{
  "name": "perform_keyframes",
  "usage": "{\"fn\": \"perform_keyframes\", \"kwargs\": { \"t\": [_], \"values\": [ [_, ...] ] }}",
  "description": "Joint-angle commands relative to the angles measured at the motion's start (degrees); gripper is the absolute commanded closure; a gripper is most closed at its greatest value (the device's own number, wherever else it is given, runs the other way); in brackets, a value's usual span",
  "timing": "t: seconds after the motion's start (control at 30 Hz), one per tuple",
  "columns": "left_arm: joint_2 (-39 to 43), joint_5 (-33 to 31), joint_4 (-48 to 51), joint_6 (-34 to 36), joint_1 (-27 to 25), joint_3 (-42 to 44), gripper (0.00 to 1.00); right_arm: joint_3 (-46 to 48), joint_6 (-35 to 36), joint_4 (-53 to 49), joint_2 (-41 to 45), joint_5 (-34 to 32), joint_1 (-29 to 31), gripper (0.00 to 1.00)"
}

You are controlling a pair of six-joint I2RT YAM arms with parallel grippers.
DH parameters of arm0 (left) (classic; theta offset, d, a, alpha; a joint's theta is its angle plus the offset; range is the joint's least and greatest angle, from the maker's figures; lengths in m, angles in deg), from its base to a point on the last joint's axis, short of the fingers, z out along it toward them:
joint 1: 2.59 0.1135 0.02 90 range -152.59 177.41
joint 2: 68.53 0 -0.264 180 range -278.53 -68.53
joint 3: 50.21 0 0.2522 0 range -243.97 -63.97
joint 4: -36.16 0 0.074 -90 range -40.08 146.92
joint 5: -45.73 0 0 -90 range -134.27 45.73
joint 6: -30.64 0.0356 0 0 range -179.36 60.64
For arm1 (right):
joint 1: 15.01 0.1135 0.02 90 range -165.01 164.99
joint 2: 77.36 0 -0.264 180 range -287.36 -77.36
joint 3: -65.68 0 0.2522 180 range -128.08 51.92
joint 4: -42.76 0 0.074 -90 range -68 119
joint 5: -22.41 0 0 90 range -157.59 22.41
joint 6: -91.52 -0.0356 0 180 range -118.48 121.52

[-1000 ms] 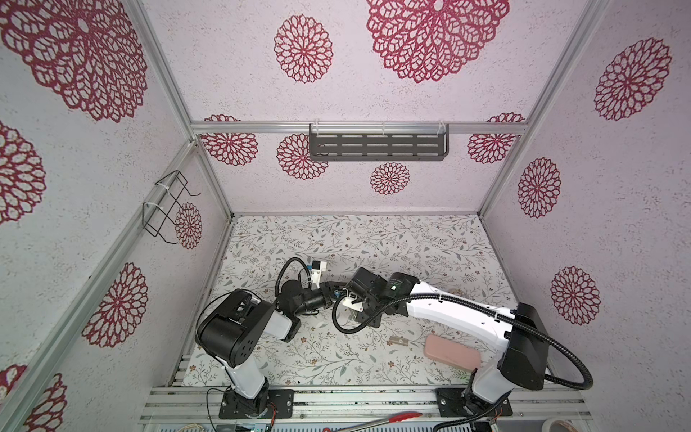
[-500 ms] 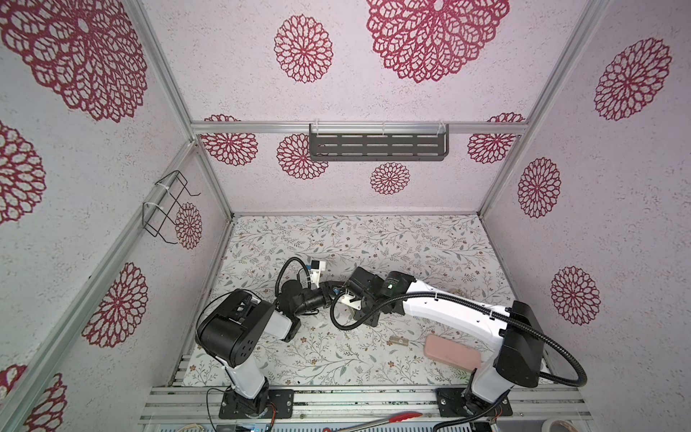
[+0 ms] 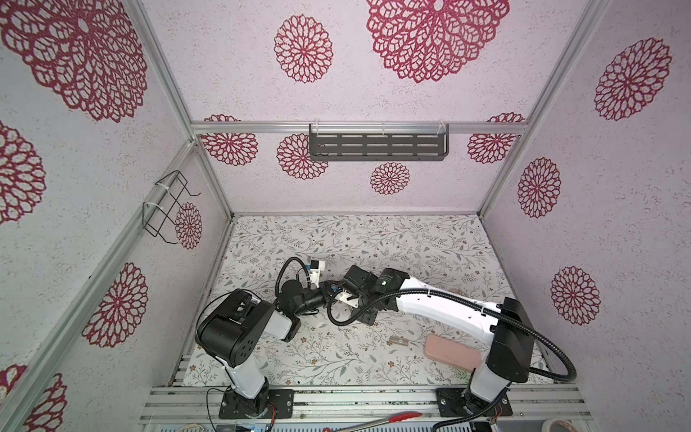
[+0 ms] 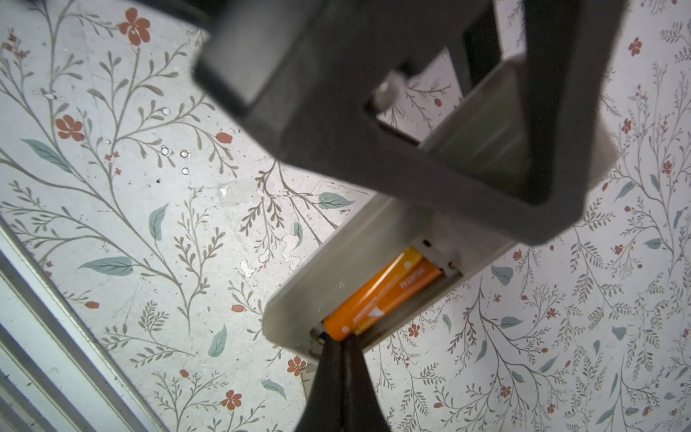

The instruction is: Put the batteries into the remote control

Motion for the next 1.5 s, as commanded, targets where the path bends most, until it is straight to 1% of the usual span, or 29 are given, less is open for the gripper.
{"fn": "perform_keyframes", "kwargs": {
  "t": [0.0, 0.47, 0.7, 0.8, 1.1, 1.27, 1.47],
  "values": [
    [2.2, 9.3, -7.2, -3.8, -3.0, -0.9, 1.0, -3.4, -2.1, 7.7, -3.9, -4.4, -1.1, 1.0],
    [2.2, 9.2, -7.2, -3.6, -3.1, -0.7, 1.0, -10.2, -4.9, 1.6, -9.9, -5.6, -1.1, 1.0],
    [3.1, 9.2, -6.1, -3.3, -3.4, -0.8, 1.0, -13.9, -4.5, -0.5, -12.2, -7.6, 0.7, 1.0],
    [4.2, 8.8, -3.9, -2.1, -3.6, -0.6, 1.0, -15.9, -4.0, -1.5, -14.1, -8.4, 1.9, 1.0],
    [6.6, 8.4, -1.0, -0.6, -4.1, -0.4, 1.0, -16.2, -3.7, -0.3, -14.4, -5.4, 2.6, 1.0],
    [6.4, 8.4, -2.3, -1.3, -4.2, -0.5, 1.0, -16.1, -3.7, 1.2, -13.9, -2.6, 3.0, 1.0],
    [6.2, 8.6, -3.3, -1.8, -4.2, -0.5, 1.0, -16.0, -3.1, 1.5, -14.2, -0.8, 3.9, 1.0]
  ]
}}
